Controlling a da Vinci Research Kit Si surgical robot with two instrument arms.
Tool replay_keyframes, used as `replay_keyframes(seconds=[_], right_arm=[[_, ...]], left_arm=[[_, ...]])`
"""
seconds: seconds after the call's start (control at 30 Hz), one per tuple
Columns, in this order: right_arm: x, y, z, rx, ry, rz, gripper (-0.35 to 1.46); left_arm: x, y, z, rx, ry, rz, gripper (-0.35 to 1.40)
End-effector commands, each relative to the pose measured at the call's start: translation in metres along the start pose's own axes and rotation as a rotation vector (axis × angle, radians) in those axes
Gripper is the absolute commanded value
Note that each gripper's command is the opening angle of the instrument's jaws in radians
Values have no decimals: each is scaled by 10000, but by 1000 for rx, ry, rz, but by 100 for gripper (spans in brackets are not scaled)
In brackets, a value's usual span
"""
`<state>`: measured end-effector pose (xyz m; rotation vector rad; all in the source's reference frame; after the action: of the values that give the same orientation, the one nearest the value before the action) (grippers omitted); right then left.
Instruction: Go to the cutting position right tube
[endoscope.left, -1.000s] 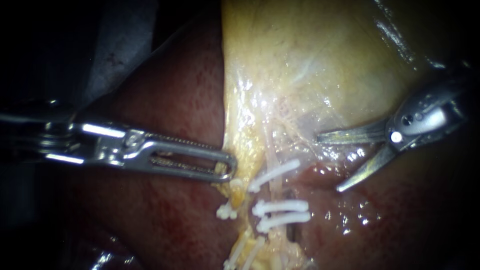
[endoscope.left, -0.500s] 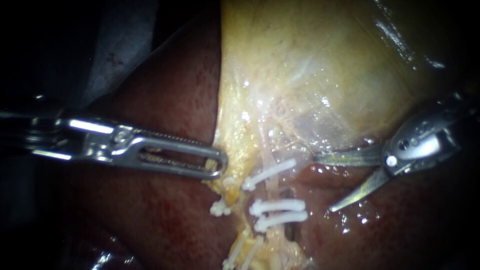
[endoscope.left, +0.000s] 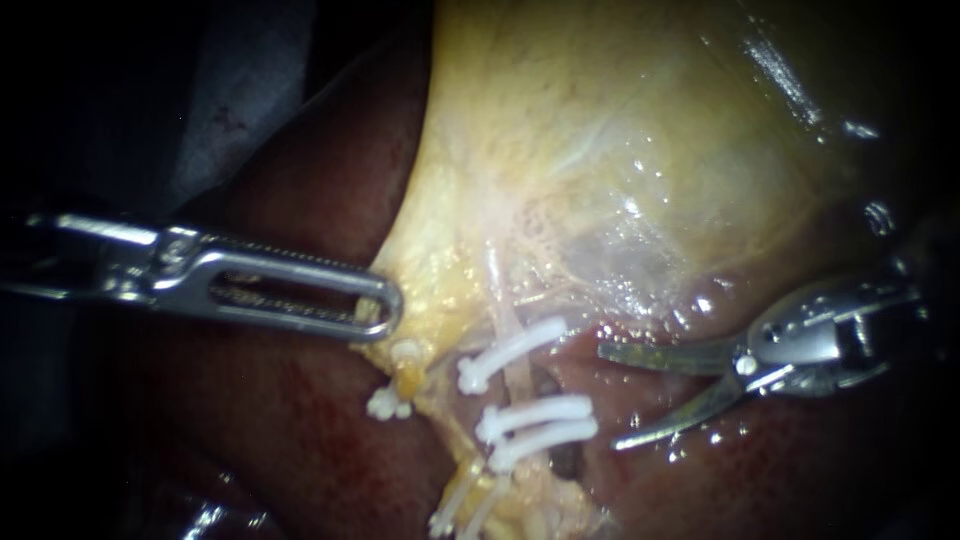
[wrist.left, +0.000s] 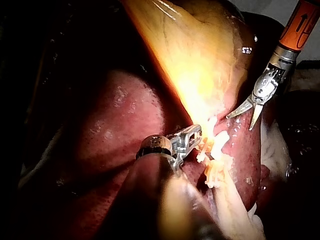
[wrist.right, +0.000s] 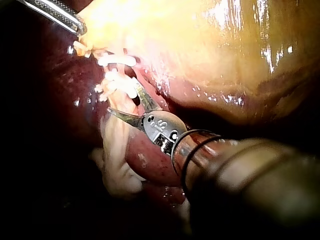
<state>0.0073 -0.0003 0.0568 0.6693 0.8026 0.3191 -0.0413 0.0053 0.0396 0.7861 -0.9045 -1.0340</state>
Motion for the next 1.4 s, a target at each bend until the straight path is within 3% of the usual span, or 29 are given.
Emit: replay_keyframes(seconds=[0.03,0.23,0.43,0.93,1.4], right_arm=[[0,0,2,5,-1,4,130],[0,-3,16,52,-18,38,113],[0,-3,28,65,-45,55,110],[8,17,38,60,-74,69,103],[28,32,64,86,-84,74,89]], left_arm=[[0,-3,-1,0,0,-1,-35],[-1,-11,-4,3,-3,-4,-35],[0,-17,-4,4,-6,-5,-35],[1,-23,-4,3,-7,-7,-35],[1,-24,-4,3,-7,-7,-35]])
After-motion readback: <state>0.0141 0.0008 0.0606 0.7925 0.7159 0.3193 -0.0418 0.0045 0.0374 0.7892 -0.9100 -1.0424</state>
